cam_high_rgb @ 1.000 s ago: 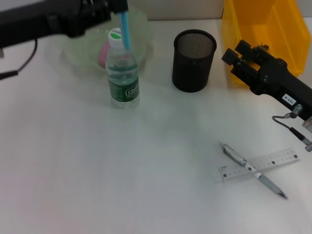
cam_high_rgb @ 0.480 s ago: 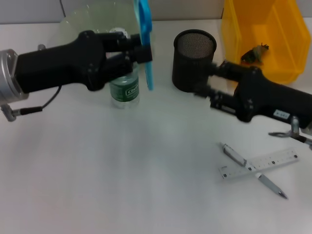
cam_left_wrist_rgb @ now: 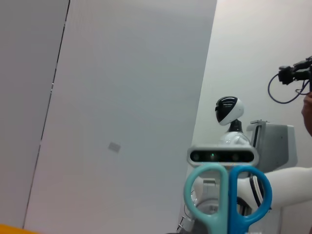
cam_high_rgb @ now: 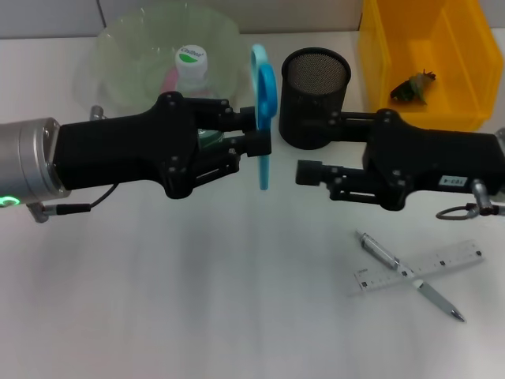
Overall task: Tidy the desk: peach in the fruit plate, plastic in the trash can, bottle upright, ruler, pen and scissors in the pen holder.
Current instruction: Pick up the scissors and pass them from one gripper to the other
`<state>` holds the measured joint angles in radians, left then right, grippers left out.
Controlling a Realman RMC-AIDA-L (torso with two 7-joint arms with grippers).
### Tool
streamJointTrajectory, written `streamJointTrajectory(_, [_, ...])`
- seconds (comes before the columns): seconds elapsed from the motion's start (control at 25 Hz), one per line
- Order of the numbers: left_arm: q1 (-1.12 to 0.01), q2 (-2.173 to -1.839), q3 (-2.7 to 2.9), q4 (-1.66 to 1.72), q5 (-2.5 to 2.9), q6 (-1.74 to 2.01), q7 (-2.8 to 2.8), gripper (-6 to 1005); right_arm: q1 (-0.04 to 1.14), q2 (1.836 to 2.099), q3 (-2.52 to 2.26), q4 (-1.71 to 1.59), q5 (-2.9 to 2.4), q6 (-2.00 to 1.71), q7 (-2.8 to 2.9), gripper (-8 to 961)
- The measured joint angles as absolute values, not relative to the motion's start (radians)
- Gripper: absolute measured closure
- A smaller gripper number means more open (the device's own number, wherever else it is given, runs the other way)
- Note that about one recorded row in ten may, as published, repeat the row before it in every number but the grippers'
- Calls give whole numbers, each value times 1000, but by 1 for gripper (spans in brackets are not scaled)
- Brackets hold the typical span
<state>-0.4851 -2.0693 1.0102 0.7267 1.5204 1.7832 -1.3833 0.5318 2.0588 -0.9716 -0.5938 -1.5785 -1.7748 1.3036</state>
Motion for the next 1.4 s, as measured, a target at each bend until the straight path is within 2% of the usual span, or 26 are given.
streamJointTrajectory(0.24, [-489,-2069,1008,694,1520,1771,-1342,743,575,2075,-975,-620,-1627,-1770,1361,408])
streamJointTrajectory(1.16, [-492,-2071,1012,689,1520,1774,-1334,742,607,2080,-1030,-614,-1631,-1712,1369,411])
streamJointTrajectory(1.4, [-492,-2071,1012,689,1520,1775,-1335,742,608,2082,-1030,-615,-1631,-1712,1364,482])
